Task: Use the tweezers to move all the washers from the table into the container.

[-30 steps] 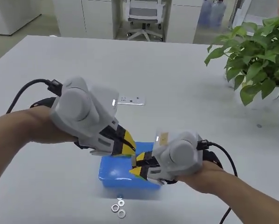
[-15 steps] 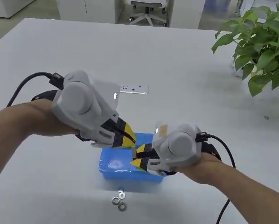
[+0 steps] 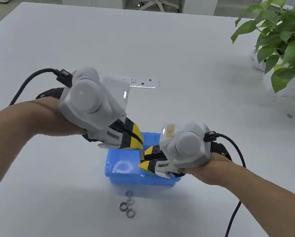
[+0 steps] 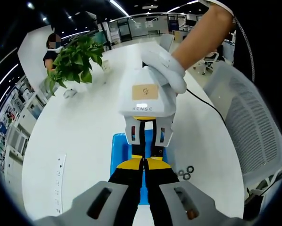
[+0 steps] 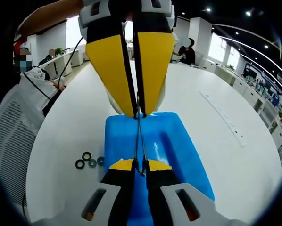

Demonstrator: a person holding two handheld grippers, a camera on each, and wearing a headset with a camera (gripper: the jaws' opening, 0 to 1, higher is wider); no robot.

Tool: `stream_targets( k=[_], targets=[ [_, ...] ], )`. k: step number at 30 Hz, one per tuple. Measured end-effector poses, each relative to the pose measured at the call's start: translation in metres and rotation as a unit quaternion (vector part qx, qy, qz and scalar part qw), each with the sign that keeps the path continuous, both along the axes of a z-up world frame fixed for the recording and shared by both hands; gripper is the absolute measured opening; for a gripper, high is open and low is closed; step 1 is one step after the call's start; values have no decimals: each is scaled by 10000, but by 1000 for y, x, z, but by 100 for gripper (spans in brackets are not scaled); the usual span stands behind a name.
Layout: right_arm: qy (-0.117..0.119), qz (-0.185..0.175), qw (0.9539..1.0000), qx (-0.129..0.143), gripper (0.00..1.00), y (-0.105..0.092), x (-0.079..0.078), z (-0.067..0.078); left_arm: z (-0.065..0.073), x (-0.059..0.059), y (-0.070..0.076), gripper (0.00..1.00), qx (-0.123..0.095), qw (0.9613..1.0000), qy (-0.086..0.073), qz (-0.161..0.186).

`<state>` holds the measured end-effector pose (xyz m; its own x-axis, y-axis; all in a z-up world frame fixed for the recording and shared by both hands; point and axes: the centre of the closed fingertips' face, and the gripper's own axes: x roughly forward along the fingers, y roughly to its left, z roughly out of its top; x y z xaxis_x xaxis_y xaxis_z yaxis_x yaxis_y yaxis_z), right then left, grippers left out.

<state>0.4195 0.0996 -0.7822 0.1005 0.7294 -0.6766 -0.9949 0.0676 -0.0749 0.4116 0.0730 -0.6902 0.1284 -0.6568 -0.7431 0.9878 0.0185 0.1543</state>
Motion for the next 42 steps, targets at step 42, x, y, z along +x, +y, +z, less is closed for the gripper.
stream_targets(
  k=[42],
  targets=[
    [-318, 25, 9995, -10, 11, -1, -9, 26, 25, -14, 1, 5, -65, 9998, -161, 81]
  ],
)
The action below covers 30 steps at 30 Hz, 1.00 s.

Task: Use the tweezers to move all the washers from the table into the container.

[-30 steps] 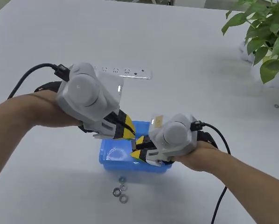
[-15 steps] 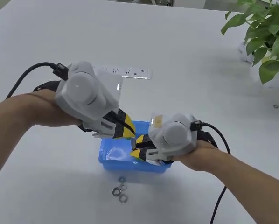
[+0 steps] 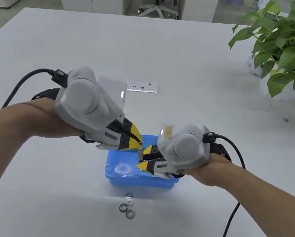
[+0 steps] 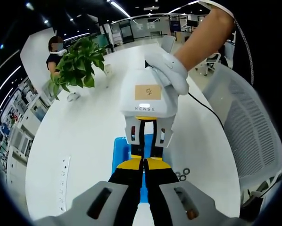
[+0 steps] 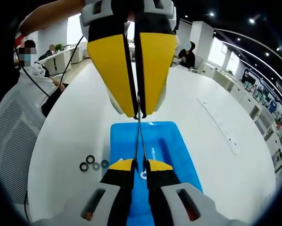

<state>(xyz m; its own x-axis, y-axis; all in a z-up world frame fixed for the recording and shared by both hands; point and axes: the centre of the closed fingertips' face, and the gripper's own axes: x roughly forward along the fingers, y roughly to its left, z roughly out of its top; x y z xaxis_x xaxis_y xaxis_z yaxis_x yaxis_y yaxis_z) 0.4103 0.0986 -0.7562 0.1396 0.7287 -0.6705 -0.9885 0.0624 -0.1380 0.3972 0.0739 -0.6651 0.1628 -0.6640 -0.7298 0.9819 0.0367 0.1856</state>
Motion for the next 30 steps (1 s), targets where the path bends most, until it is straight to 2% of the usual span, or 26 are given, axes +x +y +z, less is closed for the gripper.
stream_targets(
  k=[13, 23, 30],
  targets=[
    [-189, 17, 9998, 54, 11, -1, -18, 22, 21, -21, -2, 5, 41, 9999, -131, -16],
    [-205, 57, 9998, 56, 11, 0, -36, 26, 24, -37, 0, 5, 132, 9998, -122, -19],
    [-185, 88, 9998, 55, 11, 0, -46, 23, 21, -48, 1, 5, 197, 9998, -86, -36]
  ],
)
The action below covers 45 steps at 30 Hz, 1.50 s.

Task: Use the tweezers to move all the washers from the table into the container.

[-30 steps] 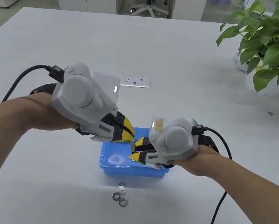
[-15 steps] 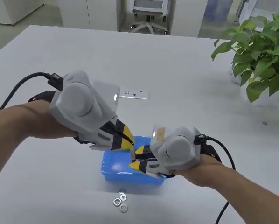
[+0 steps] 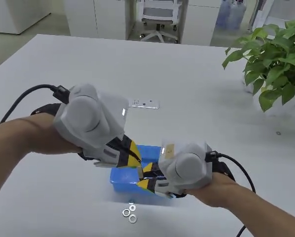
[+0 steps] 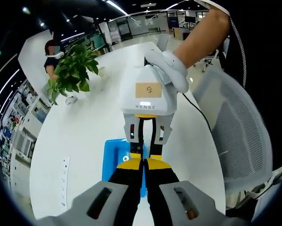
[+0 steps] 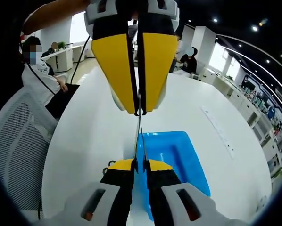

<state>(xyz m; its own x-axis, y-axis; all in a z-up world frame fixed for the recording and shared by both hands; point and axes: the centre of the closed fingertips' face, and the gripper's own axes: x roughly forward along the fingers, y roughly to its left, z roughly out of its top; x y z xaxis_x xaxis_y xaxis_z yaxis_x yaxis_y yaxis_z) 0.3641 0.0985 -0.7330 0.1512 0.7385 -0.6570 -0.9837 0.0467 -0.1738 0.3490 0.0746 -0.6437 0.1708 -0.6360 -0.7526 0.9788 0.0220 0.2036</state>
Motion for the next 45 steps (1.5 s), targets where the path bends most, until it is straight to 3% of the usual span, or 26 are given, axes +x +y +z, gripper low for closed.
stream_targets(
  k=[8, 24, 45],
  targets=[
    [103, 64, 9999, -22, 11, 2, -15, -9, -10, -13, 3, 5, 61, 9999, 90, 23],
    [441, 163, 9989, -87, 11, 7, -43, -37, -37, -35, 6, 5, 209, 9988, 439, 41],
    [723, 185, 9971, -142, 12, 12, -56, -58, -61, -45, 10, 5, 370, 9969, 696, 53]
  ],
)
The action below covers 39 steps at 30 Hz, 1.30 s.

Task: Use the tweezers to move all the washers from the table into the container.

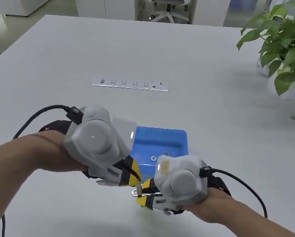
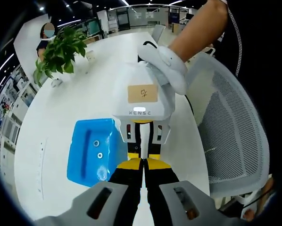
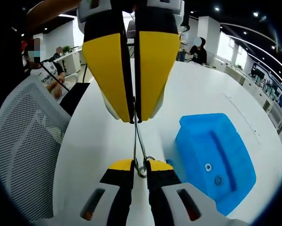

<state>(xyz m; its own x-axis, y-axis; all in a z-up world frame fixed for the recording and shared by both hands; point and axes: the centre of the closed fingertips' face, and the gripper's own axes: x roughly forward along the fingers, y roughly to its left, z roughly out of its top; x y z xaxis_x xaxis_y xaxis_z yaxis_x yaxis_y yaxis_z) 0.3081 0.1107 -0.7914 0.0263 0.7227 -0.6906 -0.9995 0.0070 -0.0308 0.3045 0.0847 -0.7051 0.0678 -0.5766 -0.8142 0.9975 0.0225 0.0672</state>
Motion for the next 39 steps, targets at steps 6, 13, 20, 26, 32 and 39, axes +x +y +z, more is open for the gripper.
stream_targets(
  k=[6, 13, 20, 26, 32, 39],
  targets=[
    [49, -15, 10000, 29, 12, 0, 1, 0, 1, 2, -3, 5, -80, 10000, 25, 32],
    [70, -39, 9999, 67, 12, -1, -1, 1, 2, 2, -3, 5, -71, 10000, 41, 1],
    [98, -56, 9999, 40, 12, -2, -3, -2, -2, 1, -3, 5, -6, 10000, 55, -39],
    [123, -99, 9999, 30, 13, -3, -3, -2, -1, 3, -5, 5, -83, 9999, 70, 2],
    [159, -146, 9998, 4, 12, -4, -2, -3, -2, 4, -3, 5, -74, 9999, 102, 60],
    [180, -130, 9998, -8, 10, -4, -3, -4, -2, 3, -2, 5, -71, 9999, 111, 81]
  ],
)
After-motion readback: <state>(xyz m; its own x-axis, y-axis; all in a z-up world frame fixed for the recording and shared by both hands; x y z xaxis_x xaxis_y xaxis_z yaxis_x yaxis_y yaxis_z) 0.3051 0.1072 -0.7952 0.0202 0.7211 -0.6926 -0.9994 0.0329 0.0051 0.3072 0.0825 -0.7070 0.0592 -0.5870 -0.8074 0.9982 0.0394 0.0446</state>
